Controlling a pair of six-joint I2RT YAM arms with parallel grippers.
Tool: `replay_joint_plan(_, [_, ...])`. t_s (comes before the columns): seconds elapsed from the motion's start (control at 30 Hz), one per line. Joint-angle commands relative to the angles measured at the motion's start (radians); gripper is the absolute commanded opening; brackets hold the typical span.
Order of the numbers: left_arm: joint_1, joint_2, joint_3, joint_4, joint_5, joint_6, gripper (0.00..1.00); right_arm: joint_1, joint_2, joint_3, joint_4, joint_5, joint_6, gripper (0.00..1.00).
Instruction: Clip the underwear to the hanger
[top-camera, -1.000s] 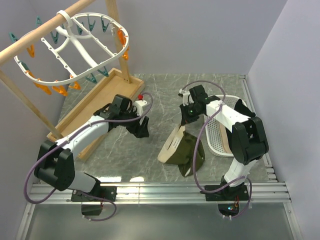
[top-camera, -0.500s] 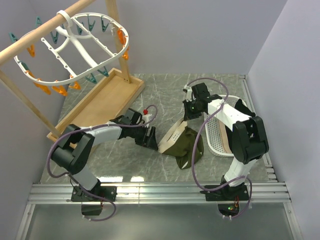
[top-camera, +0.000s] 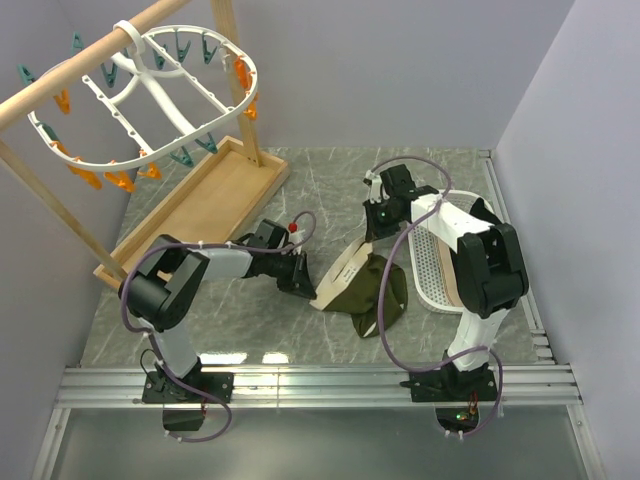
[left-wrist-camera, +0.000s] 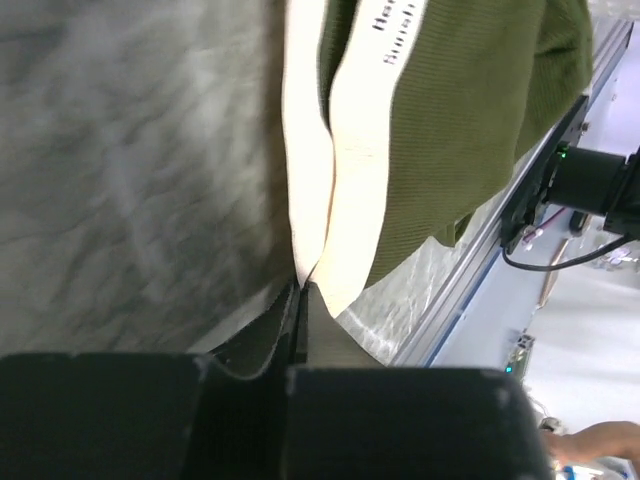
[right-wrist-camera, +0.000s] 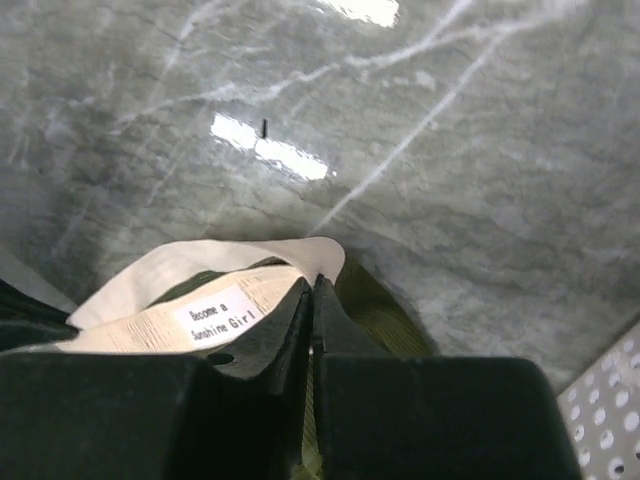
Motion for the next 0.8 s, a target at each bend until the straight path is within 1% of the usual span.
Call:
replay_joint_plan(0.0, [0.041,-0.023,0.036,-0.072,0.014,0.042,0.00,-0.008,0.011,0.066,-0.014,-0.051,0.002,0.08])
replay_joint_plan(0.03, [0.055,-0.029,0.051,-0.108,-0.002,0.102,0.00,-0.008,0.013,0.079,-0.015,-0.060,0.000,0.12])
replay_joint_plan(0.07, [0.082,-0.031,0.083,-0.180,-0.037,0.133,0.00,-0.011,0.014,0.086,-0.018,-0.063,0.000,0.22])
replay_joint_plan(0.1, [0.098,-0.031,0.103,-0.213,-0.055,0.198,0.00,-0.013,0.011,0.090,-0.020,-0.077,0.002,0.26])
replay_joint_plan(0.13, [0.125,-0.025,0.121,-0.248,-0.068,0.228,0.00,-0.016,0.011,0.101,-0.020,-0.084,0.002,0.33])
replay_joint_plan(0.2, [0.147,-0.011,0.177,-0.329,-0.083,0.312,0.00,-0.026,0.014,0.113,-0.027,-0.103,0.005,0.41])
replay_joint_plan(0.23, [0.150,0.016,0.198,-0.359,-0.082,0.347,0.00,-0.033,0.016,0.124,-0.029,-0.114,0.003,0.47])
replay_joint_plan(0.3, [0.149,0.049,0.258,-0.414,-0.089,0.416,0.00,-0.048,0.030,0.135,-0.035,-0.129,0.008,0.53])
replay_joint_plan(0.37, [0.149,0.082,0.295,-0.446,-0.117,0.447,0.00,-0.051,0.043,0.148,-0.031,-0.149,0.007,0.54])
replay_joint_plan(0.5, [0.166,0.134,0.336,-0.466,-0.192,0.525,0.00,-0.057,0.074,0.158,-0.017,-0.160,0.003,0.52])
replay_joint_plan(0.6, [0.193,0.162,0.364,-0.495,-0.247,0.544,0.00,-0.065,0.112,0.168,-0.011,-0.157,0.010,0.44])
replay_joint_plan(0.63, [0.207,0.162,0.368,-0.498,-0.255,0.549,0.00,-0.069,0.129,0.176,-0.009,-0.155,0.010,0.38])
replay_joint_plan(0.7, [0.216,0.161,0.372,-0.509,-0.266,0.565,0.00,-0.071,0.142,0.178,0.000,-0.163,0.013,0.36])
replay_joint_plan(0.77, [0.221,0.159,0.375,-0.520,-0.263,0.575,0.01,-0.071,0.163,0.182,0.002,-0.177,0.014,0.37])
